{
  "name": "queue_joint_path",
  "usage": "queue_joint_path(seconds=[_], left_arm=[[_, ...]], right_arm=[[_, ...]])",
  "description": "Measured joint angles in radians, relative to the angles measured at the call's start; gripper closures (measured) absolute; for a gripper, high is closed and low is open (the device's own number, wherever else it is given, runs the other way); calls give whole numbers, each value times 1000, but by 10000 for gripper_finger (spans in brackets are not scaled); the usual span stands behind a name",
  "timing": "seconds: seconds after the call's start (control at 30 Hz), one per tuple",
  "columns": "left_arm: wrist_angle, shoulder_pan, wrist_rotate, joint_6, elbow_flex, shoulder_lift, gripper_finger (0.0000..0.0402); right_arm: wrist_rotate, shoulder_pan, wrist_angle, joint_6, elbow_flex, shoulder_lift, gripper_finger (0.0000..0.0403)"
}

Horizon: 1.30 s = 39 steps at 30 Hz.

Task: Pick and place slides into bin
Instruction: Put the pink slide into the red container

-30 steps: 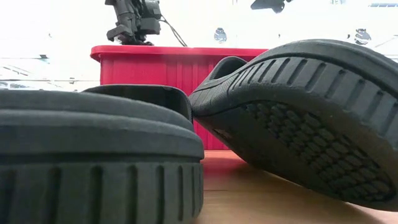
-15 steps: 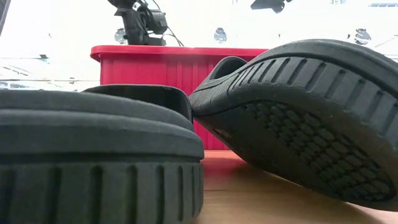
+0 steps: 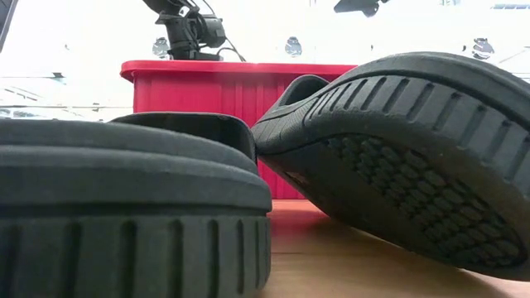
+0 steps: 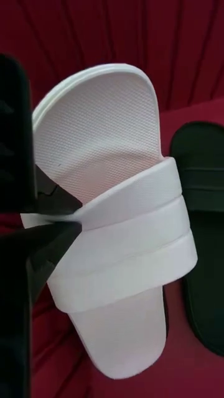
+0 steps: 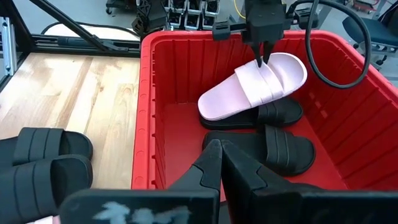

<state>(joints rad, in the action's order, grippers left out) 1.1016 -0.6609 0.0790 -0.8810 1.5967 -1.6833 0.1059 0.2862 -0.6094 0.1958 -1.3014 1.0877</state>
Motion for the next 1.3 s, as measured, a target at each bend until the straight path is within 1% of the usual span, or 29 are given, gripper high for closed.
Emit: queue_joint_path(seconds=[0.2,0.33,0.57,0.7,0.87,0.97,1.3], left_arm=[[-4,0,4,0,0,0,364],[-4,0,27,-1,0,0,351],[-5,0,33,0,0,0,317],[-4,0,60,7,0,0,301],[-4,0,101,55,0,0,283],[-4,0,109,71,0,0,278],[-5,1,114,79,0,0,277]], right_arm=[[0,0,0,3,0,0,403],[0,0,0,3,0,0,403],[0,0,0,3,0,0,403],[0,0,0,3,0,0,403],[0,0,0,3,0,0,403],[0,0,0,3,0,0,403],[0,0,0,3,0,0,403]])
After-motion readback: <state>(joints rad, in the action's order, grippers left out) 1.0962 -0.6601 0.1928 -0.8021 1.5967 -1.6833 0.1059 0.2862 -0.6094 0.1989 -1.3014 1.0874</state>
